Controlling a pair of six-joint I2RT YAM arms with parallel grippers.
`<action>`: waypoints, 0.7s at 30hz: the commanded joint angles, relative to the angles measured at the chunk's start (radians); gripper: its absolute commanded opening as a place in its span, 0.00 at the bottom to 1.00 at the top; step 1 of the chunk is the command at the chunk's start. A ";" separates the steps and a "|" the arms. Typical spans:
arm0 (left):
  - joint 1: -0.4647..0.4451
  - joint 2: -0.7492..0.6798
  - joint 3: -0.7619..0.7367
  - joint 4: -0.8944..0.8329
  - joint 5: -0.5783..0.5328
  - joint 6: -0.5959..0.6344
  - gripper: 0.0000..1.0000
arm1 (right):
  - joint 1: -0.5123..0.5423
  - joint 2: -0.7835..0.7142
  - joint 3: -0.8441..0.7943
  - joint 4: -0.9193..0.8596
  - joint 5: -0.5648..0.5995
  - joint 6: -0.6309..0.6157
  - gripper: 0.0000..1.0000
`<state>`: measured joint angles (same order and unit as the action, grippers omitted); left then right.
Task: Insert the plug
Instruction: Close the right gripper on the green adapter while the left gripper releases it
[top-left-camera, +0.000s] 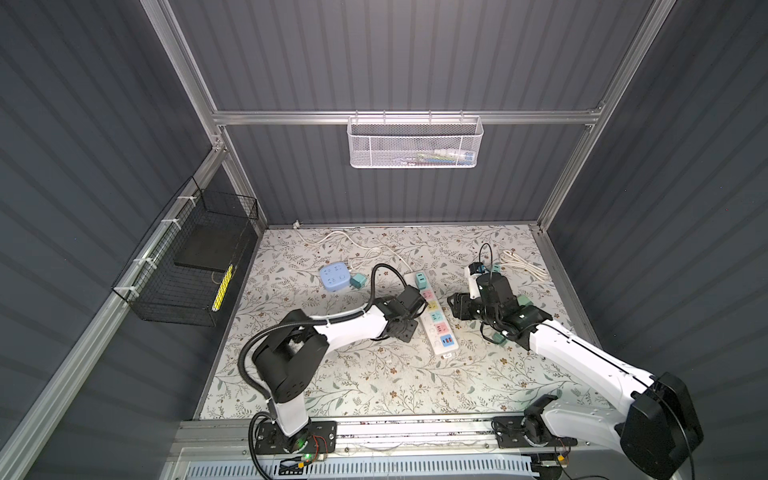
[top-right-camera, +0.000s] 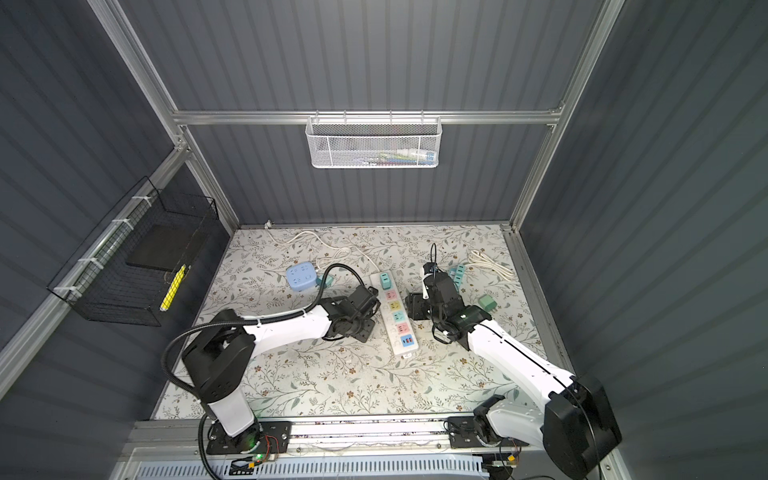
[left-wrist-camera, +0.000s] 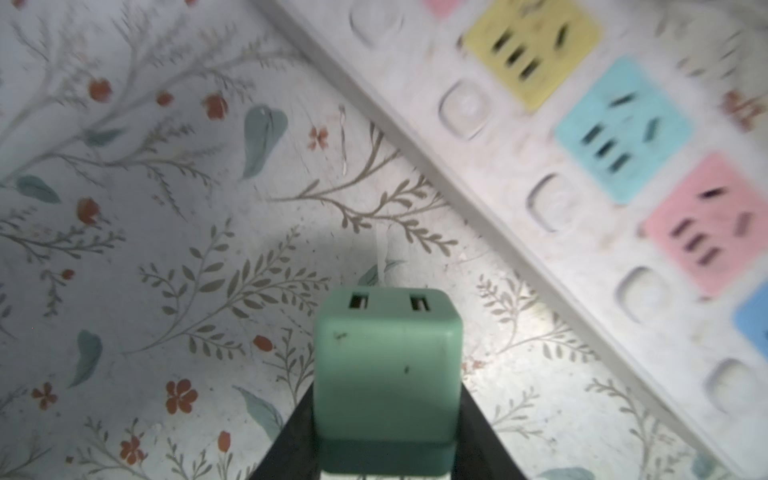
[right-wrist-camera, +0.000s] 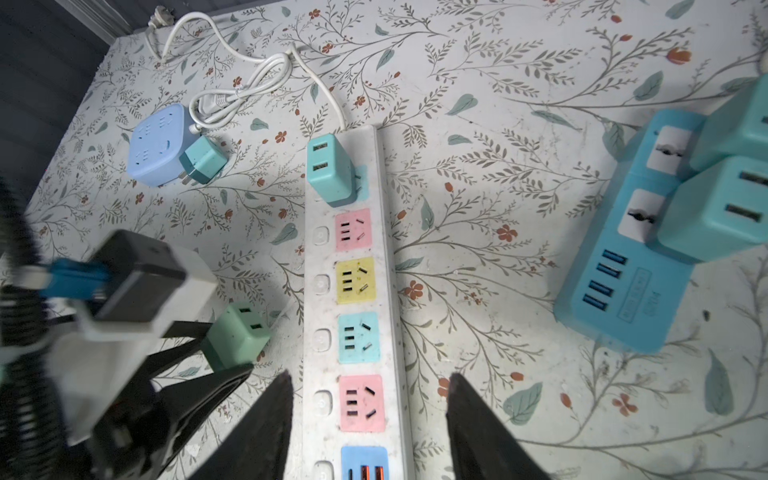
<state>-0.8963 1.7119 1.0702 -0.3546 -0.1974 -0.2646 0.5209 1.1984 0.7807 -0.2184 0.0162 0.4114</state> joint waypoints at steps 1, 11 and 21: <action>0.000 -0.095 -0.102 0.264 0.055 0.039 0.30 | -0.031 0.052 0.039 -0.051 -0.072 0.003 0.57; -0.001 -0.205 -0.237 0.591 0.194 0.121 0.24 | -0.062 0.078 0.131 -0.053 -0.422 -0.003 0.53; -0.001 -0.235 -0.217 0.611 0.173 0.157 0.23 | -0.062 0.153 0.130 0.043 -0.637 0.043 0.59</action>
<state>-0.8963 1.5105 0.8238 0.2253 -0.0250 -0.1406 0.4622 1.3334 0.8982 -0.2089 -0.5377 0.4370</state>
